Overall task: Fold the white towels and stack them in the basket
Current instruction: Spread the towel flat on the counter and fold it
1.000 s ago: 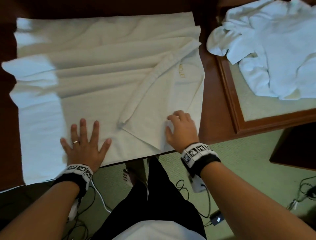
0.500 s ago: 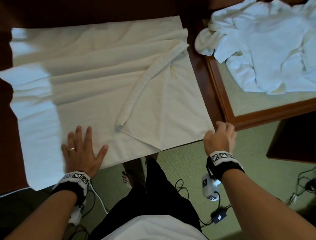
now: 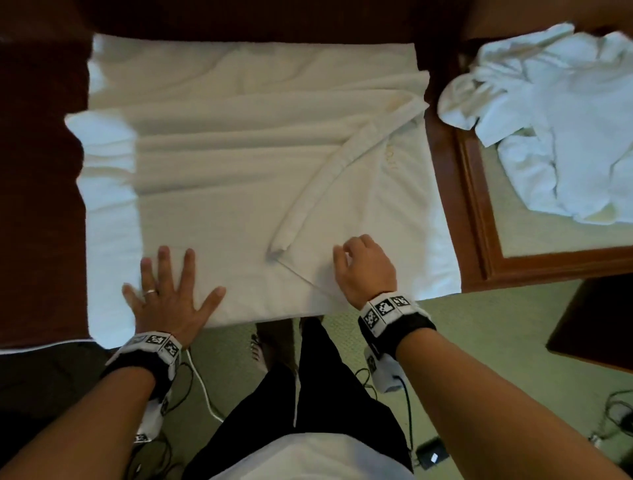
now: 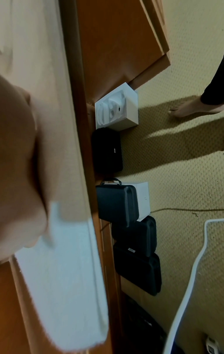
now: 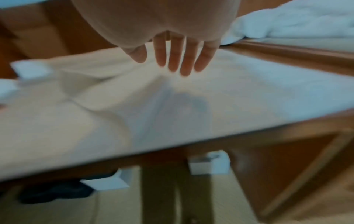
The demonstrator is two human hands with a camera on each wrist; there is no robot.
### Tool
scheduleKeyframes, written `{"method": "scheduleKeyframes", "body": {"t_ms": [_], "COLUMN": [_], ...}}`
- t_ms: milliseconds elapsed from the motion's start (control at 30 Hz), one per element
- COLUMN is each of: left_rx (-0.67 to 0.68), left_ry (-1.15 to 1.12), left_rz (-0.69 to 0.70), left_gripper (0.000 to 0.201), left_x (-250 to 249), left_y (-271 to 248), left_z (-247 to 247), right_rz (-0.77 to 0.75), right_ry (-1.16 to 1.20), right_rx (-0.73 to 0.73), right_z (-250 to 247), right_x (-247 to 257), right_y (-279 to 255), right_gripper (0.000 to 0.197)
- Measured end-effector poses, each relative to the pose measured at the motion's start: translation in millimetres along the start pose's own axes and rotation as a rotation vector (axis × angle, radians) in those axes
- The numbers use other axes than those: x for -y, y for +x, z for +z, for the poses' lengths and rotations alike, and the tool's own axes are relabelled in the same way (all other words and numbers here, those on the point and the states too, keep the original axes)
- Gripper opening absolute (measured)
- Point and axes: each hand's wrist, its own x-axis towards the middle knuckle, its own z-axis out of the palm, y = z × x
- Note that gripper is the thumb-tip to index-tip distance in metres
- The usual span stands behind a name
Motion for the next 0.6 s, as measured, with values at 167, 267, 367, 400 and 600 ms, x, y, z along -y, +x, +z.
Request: {"method": "scheduleKeyframes", "body": {"t_ms": [167,267,367,400,600], "left_rx": [0.038,0.037,0.047,0.054,0.079], "left_ry": [-0.021,-0.035,-0.047,-0.044,-0.050], "left_rz": [-0.001,0.009,0.008,0.008,-0.016], "left_gripper": [0.090,0.088,0.088,0.088,0.090], "left_x": [1.8,3.4,4.4,4.0,0.7], "left_y": [-0.7,-1.2,-3.1,-3.2,-3.1], "left_z": [-4.6,-5.5,-7.4,-7.7,-12.9], "right_rz": [0.109,0.237,0.317,0.356,0.595], "right_ry": [-0.022,0.148,0.465,0.563,0.678], "right_rx": [0.296,0.298,0.151,0.071,-0.322], "right_z": [17.1,23.1,22.7,16.0,-35.5], "right_x": [85.3,94.4,77.5,67.6,-57.5], "right_y": [32.8,43.8,38.9,34.2,-8.1], "right_gripper": [0.057,0.032,0.011,0.010,0.011]}}
